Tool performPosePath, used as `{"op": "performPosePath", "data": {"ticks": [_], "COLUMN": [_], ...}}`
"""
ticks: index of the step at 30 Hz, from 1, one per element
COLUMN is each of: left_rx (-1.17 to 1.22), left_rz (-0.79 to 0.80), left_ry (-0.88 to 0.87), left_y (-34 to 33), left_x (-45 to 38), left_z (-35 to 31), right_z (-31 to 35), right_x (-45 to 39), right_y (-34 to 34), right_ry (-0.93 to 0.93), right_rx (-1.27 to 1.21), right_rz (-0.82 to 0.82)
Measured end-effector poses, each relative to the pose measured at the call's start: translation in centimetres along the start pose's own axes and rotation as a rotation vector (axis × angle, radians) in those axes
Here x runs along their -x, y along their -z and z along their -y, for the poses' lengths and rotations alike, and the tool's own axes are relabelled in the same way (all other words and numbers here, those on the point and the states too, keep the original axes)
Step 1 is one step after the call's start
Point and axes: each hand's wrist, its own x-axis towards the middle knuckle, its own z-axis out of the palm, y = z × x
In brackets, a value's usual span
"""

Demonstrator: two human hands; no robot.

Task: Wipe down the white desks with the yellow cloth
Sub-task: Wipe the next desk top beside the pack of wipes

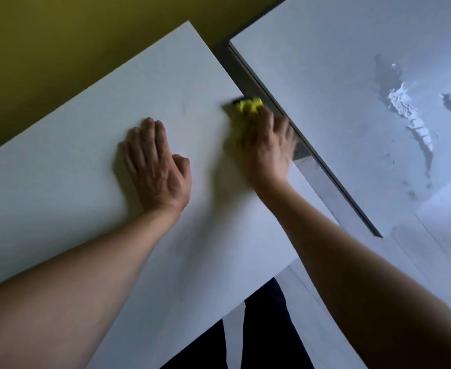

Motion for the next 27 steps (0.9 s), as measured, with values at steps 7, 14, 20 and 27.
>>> {"op": "performPosePath", "data": {"ticks": [7, 14, 20, 27], "left_rx": [0.002, -0.024, -0.039, -0.044], "left_rz": [-0.036, 0.05, 0.017, 0.011], "left_ry": [-0.002, 0.024, 0.011, 0.013], "left_y": [-0.3, 0.4, 0.2, -0.2], "left_x": [0.0, 0.1, 0.1, 0.0], "left_z": [0.3, 0.0, 0.0, 0.4], "right_z": [4.4, -7.3, -11.3, -1.4], "right_x": [-4.4, 6.9, 10.6, 2.0], "right_y": [-1.8, 3.0, 4.5, 0.7], "right_ry": [0.088, -0.074, -0.19, -0.04], "right_rx": [-0.008, -0.065, -0.018, 0.048], "right_rz": [0.03, -0.023, -0.033, 0.023]}}
